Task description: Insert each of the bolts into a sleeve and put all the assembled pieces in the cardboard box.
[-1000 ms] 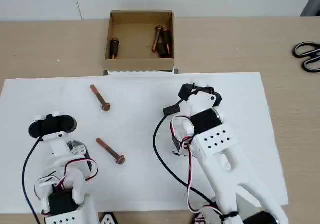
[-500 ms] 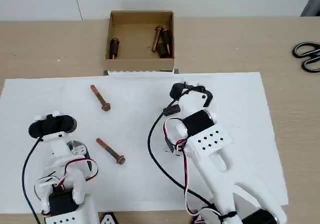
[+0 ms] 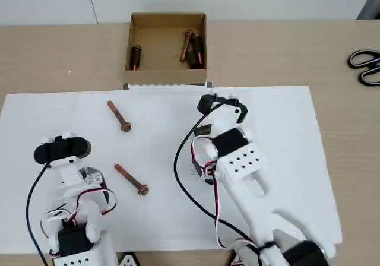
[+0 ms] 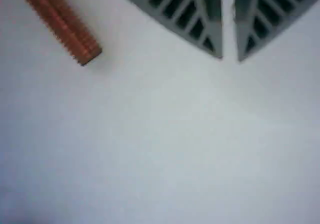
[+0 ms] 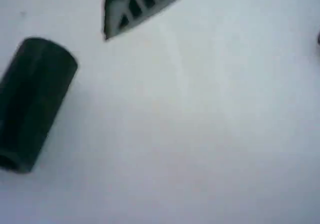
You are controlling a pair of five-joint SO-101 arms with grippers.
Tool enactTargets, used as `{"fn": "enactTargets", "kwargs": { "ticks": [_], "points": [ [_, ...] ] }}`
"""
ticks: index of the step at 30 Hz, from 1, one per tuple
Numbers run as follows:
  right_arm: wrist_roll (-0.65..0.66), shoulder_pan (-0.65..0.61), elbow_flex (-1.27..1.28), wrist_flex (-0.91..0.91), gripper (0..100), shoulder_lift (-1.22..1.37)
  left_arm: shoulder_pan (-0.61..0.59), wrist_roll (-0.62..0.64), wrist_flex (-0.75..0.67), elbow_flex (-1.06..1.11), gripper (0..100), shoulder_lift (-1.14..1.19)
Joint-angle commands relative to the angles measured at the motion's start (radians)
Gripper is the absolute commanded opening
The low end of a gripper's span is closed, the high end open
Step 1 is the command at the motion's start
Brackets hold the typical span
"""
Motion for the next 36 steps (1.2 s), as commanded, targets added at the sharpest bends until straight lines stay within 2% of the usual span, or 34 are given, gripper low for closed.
{"fn": "enactTargets", "kwargs": {
  "ticks": [1, 12, 28, 30, 32, 36],
  "points": [
    [-0.008, -0.002, -0.041, -0.027, 14.8, 0.059, -0.006, 0.002, -0.018, -0.001, 1, -0.011],
    [-0.002, 0.008, -0.035, -0.137, 14.7, 0.105, -0.006, 0.002, -0.018, -0.001, 1, -0.011],
    [-0.008, 0.012, -0.037, -0.153, 14.3, 0.297, -0.011, 0.021, -0.018, 0.001, 1, -0.011],
    [-0.006, 0.031, -0.037, -0.171, 10.2, 0.315, -0.028, 0.021, -0.023, 0.001, 1, -0.011],
    [-0.002, 0.059, -0.037, -0.202, 1.7, 0.334, -0.032, 0.023, -0.023, 0.001, 1, -0.011],
    [0.02, 0.099, -0.037, -0.217, 0.8, 0.363, -0.032, 0.023, -0.023, 0.001, 1, -0.011]
  ]
}}
